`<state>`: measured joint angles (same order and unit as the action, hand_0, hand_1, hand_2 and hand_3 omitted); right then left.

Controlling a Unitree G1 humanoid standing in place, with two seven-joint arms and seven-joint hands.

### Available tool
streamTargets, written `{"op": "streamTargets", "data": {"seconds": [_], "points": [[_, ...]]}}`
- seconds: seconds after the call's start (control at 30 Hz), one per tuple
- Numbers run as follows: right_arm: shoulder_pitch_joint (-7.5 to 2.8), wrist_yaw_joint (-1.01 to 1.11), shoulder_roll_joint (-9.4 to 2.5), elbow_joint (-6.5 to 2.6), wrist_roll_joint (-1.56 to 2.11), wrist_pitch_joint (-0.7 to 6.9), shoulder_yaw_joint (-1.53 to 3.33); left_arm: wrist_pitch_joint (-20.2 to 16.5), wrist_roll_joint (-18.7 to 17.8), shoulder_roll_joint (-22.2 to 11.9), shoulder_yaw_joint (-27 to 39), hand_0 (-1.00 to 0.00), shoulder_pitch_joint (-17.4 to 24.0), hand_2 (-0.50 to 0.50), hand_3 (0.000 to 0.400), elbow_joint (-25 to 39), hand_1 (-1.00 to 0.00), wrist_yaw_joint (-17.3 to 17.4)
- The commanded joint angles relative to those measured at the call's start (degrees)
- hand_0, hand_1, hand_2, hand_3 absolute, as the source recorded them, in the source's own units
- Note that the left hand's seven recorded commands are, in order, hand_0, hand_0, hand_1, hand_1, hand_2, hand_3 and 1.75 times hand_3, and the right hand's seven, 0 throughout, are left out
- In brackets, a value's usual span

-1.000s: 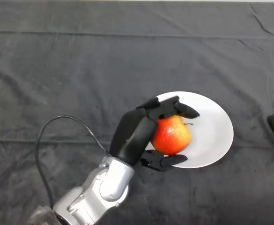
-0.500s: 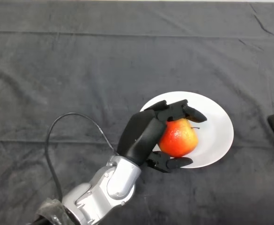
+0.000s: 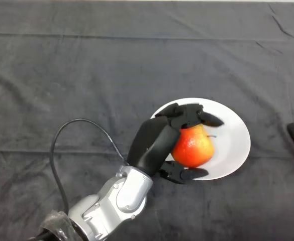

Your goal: Move the apple to the plate

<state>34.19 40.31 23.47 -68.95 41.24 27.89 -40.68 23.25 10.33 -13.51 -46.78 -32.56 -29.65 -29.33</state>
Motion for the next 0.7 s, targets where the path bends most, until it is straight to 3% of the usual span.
{"op": "streamTargets", "data": {"seconds": [0.03,0.7], "points": [[0.94,-0.1,1.42,0.35,-0.14,0.37,0.19,0.86,-0.64,-1.08,-0.82,0.0,-2.65,0.0,0.0,-1.46,0.0,-0.48],[0.96,-0.06,1.43,0.3,-0.17,0.33,0.19,3.18,-2.21,-3.94,3.34,0.0,-1.15,0.0,0.0,-0.73,0.0,0.46]]}}
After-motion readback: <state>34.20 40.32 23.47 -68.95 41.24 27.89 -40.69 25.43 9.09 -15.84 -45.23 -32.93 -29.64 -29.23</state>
